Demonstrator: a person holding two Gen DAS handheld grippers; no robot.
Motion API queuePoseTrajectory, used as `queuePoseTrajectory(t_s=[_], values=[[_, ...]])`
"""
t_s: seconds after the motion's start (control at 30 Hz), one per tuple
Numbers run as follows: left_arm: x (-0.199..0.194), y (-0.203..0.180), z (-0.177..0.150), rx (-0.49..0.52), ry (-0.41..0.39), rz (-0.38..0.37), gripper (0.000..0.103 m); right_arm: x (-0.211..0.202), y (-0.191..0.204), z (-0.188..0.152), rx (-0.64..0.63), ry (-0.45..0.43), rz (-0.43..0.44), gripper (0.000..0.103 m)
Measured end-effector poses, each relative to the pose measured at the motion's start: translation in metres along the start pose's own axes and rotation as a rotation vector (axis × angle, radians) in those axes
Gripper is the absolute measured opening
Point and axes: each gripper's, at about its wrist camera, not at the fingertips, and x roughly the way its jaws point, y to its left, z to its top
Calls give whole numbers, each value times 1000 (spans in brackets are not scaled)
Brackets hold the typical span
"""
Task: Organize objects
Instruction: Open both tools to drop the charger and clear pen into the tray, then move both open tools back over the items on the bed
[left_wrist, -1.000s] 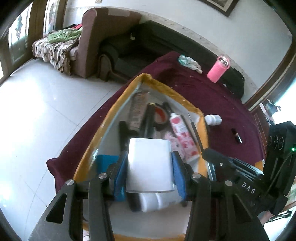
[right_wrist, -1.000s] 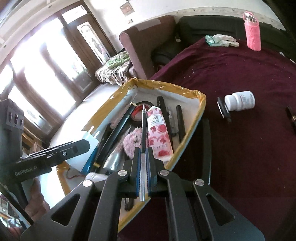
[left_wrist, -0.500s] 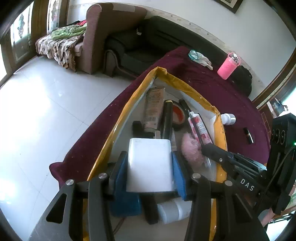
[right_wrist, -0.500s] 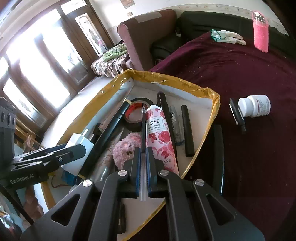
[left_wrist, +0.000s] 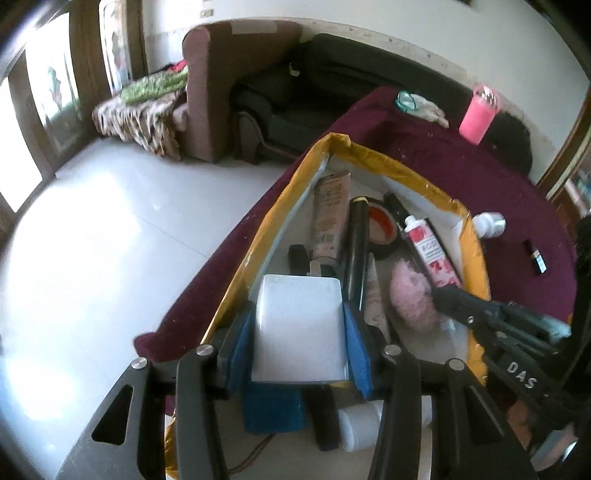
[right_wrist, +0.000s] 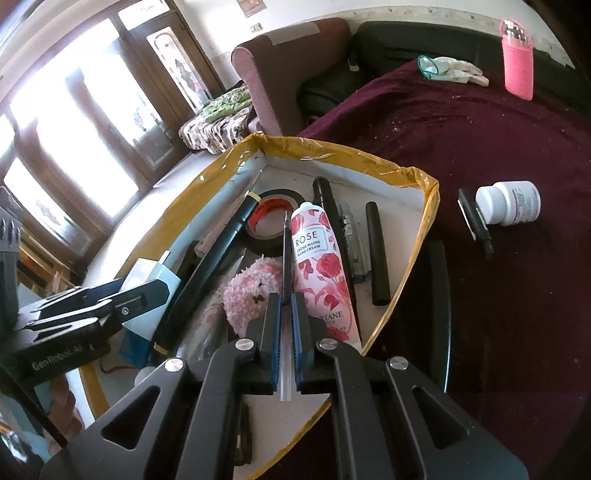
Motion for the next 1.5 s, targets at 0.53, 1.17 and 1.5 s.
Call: queuePoseTrajectory(t_s=[0.53, 1.17, 1.5], values=[[-57, -22, -21, -19, -154, -126, 55, -60, -12, -37, 44, -97, 109, 39], [-69, -70, -42, 41, -112, -276, 55, -22, -75, -23, 145, -11, -80, 27], [-54, -88, -37, 44, -45, -331, 55, -46, -88, -47, 158, -15, -146, 13]])
